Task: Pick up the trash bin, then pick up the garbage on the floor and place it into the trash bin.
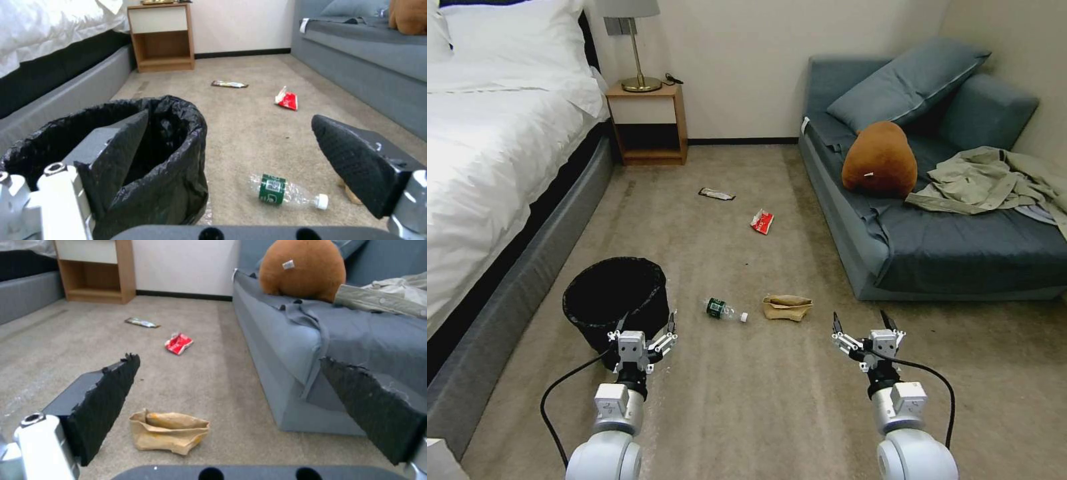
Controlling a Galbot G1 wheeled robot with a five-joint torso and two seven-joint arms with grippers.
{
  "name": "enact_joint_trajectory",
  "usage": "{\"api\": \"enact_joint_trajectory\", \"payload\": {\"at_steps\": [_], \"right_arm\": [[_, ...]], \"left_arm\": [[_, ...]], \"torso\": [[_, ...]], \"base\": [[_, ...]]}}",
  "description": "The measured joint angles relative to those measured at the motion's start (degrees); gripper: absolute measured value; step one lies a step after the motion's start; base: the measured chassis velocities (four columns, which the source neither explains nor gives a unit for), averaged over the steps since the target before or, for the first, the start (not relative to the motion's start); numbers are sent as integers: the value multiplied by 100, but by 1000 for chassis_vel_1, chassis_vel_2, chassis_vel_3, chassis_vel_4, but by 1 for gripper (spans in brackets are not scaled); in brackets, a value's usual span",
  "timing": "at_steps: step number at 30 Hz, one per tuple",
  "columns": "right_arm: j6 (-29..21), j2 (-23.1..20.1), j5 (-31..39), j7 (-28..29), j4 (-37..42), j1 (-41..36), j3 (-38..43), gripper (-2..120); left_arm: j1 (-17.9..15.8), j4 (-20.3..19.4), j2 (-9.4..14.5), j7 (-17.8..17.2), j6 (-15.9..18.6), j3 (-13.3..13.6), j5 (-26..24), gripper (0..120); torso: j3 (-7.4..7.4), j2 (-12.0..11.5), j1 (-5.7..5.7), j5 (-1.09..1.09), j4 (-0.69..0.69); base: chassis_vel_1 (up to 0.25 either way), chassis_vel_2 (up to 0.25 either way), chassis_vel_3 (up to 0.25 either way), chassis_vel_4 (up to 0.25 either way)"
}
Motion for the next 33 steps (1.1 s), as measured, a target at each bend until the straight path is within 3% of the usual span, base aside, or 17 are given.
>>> {"api": "enact_joint_trajectory", "payload": {"at_steps": [27,31,33], "right_arm": [[-26,-4,23,0,6,0,16,100],[-464,-104,367,105,308,28,322,100],[-872,-194,684,209,585,51,604,100]], "left_arm": [[-13,-2,19,-2,11,-4,-30,98],[-236,-86,303,-238,324,-108,-429,100],[-464,-171,595,-485,660,-215,-844,100]], "torso": [[0,0,0,0,0],[0,0,0,-1,0],[0,0,0,-1,0]], "base": [[0,0,0,0],[0,0,0,0],[0,0,0,0]]}}
